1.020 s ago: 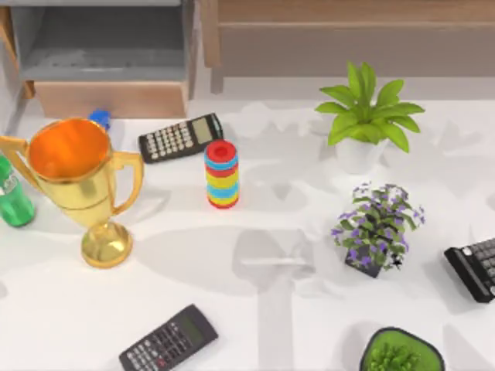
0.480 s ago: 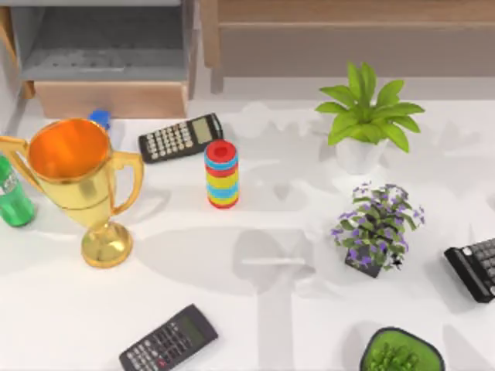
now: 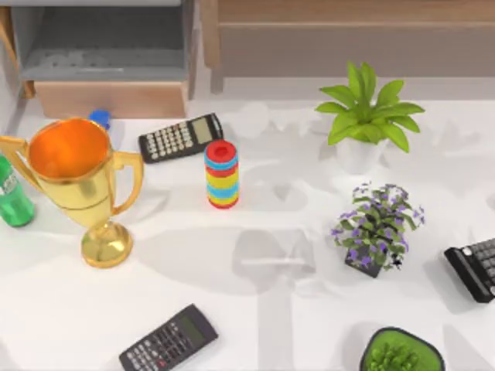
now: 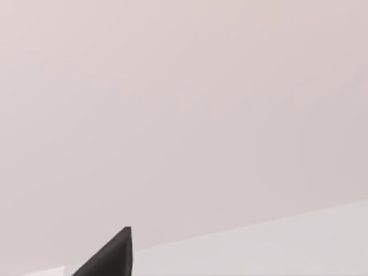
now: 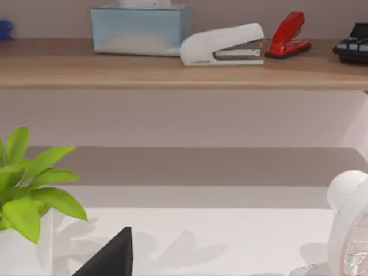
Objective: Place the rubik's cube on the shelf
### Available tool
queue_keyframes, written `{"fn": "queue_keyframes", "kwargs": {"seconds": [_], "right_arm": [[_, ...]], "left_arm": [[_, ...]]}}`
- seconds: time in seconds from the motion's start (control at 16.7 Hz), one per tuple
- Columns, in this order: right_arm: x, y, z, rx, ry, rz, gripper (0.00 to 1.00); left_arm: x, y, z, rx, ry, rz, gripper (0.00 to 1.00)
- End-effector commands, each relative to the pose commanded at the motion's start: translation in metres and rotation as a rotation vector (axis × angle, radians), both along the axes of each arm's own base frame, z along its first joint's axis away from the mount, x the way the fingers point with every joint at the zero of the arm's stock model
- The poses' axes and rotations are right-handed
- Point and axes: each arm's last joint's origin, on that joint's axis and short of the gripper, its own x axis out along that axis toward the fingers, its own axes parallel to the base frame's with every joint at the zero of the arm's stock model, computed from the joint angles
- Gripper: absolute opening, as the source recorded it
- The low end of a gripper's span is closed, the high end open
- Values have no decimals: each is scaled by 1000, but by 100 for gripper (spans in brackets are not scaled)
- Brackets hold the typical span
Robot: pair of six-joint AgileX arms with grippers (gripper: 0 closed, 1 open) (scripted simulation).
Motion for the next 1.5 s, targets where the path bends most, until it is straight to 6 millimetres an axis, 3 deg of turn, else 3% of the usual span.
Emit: {"fn": "queue_keyframes", "kwargs": {"seconds": [0.18,0.42,0.78,1.02,1.38,1.5], "right_arm": [[0,0,0,0,0,0,100],[0,0,0,0,0,0,100],[0,0,0,0,0,0,100],[0,0,0,0,0,0,100],[0,0,0,0,0,0,100],[0,0,0,0,0,0,100]], "left_arm": [[35,-28,15,-188,117,29,100],[70,-78,19,-387,320,69,100],[96,-140,2,-539,622,147,100],[100,-153,-11,-567,721,182,100],[99,-151,-10,-570,718,186,100],[95,-159,-1,-571,719,191,100]]}}
